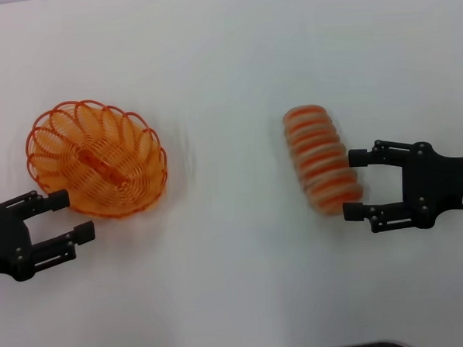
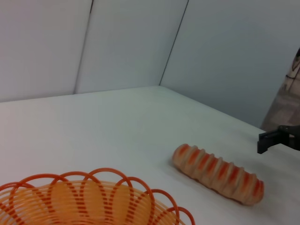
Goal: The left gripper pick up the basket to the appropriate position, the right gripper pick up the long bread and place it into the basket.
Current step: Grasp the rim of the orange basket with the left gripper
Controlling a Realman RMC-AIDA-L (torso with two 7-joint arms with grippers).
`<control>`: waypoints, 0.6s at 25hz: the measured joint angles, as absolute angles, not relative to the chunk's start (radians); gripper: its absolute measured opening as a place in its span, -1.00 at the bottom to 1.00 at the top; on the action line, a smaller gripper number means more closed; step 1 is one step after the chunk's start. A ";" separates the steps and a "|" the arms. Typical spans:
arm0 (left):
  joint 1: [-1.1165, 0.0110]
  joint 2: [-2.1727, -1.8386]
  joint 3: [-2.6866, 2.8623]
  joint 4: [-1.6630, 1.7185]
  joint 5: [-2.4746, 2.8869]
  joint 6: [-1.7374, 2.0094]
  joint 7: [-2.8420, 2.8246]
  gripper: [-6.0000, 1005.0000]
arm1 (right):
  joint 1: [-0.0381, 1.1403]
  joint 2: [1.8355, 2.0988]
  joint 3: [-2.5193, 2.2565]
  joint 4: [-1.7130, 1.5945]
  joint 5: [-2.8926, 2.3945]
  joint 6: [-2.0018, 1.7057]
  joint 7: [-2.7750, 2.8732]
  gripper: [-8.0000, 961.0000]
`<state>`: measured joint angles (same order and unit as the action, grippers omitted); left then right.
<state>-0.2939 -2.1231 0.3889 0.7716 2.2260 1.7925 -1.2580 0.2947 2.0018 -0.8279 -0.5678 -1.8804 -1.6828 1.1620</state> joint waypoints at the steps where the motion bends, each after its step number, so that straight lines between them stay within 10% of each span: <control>1: -0.294 -2.123 0.389 0.772 2.226 1.790 -1.258 0.45 | 0.293 2.001 -0.828 -0.567 -1.881 -1.683 1.162 0.97; 15: -0.294 -2.123 0.385 0.769 2.229 1.770 -1.257 0.46 | 0.298 1.999 -0.827 -0.560 -1.897 -1.678 1.178 0.97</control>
<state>-0.2944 -2.1230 0.3846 0.7692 2.2289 1.7697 -1.2573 0.2979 1.9988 -0.8267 -0.5599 -1.8969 -1.6780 1.1780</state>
